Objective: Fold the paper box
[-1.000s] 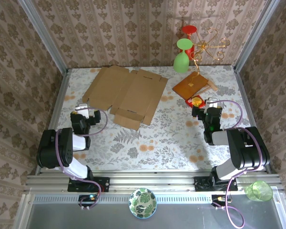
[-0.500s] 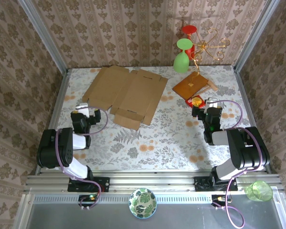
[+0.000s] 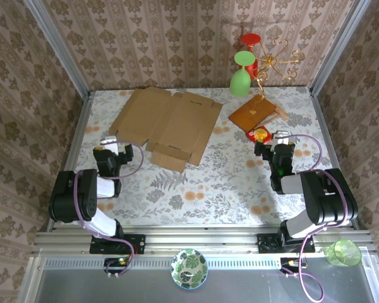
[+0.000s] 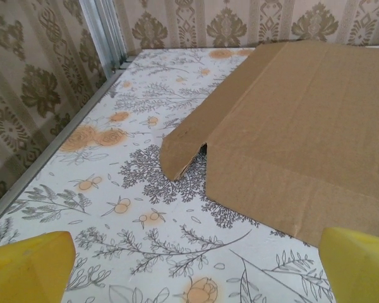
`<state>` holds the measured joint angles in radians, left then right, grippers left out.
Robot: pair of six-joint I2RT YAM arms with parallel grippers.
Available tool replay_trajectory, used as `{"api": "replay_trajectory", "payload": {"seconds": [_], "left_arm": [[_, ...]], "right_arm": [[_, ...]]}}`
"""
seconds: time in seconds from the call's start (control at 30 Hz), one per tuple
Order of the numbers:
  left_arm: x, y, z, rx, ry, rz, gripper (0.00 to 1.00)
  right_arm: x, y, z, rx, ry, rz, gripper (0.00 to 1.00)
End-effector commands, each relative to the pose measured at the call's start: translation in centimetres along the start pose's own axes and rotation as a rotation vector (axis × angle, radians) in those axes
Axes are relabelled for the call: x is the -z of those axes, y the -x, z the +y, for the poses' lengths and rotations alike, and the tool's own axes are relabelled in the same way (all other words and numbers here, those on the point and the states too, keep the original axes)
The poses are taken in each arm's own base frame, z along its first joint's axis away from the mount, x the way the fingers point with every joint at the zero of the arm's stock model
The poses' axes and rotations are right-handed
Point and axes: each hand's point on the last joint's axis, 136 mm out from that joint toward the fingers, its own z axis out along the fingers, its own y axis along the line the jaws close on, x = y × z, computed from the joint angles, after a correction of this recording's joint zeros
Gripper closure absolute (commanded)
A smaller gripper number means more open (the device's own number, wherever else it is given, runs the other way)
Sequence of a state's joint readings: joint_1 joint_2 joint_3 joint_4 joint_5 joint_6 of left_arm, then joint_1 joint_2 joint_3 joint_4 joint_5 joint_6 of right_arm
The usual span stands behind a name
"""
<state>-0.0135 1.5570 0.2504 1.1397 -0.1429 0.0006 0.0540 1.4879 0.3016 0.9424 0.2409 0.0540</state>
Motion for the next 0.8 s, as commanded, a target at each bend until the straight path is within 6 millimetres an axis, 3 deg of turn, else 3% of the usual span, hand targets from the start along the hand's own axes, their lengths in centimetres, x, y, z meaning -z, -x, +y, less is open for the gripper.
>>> {"api": "replay_trajectory", "payload": {"seconds": [0.0,0.13,0.17,0.23,0.33,0.4,0.43,0.5,0.57,0.67,0.73,0.77], "left_arm": [[1.6,2.1,-1.2,-0.089,0.023,-0.118,0.00],[3.5,6.3,-3.0,-0.240,0.121,-0.167,0.00],[4.1,8.1,-3.0,-0.207,0.155,-0.187,0.00],[4.5,10.2,-2.4,0.002,0.203,-0.130,0.00],[4.7,10.2,-4.6,0.366,-0.013,0.166,0.00],[3.0,10.4,-6.8,0.614,-0.211,0.224,0.00],[2.1,10.4,-8.0,0.686,-0.262,0.276,0.00],[1.3,10.5,-11.1,0.686,-0.288,0.404,0.01],[1.1,11.5,-16.1,0.622,-0.371,0.488,0.09],[0.9,11.1,-22.2,0.611,-0.437,0.618,0.32],[0.4,9.4,-25.2,0.630,-0.460,0.703,0.45],[0.9,8.1,-27.6,0.620,-0.482,0.750,0.49]], "right_arm": [[2.1,4.0,0.4,0.026,-0.023,-0.136,0.00],[5.6,10.3,1.2,0.025,-0.065,-0.146,0.00],[6.7,12.6,1.2,-0.022,-0.077,-0.132,0.00],[8.1,14.3,0.5,-0.179,-0.102,-0.033,0.00],[9.6,11.2,-1.7,-0.464,-0.246,0.177,0.00],[9.2,10.8,0.7,-0.440,-0.075,0.244,0.01],[9.3,10.7,1.3,-0.455,-0.042,0.255,0.08],[9.7,10.0,2.1,-0.510,-0.019,0.290,0.27],[9.8,9.3,4.0,-0.547,0.053,0.340,0.44],[9.7,7.7,6.1,-0.586,0.109,0.408,0.50],[9.3,6.5,7.1,-0.630,0.138,0.446,0.51],[9.0,6.3,7.8,-0.647,0.165,0.457,0.51]]}}
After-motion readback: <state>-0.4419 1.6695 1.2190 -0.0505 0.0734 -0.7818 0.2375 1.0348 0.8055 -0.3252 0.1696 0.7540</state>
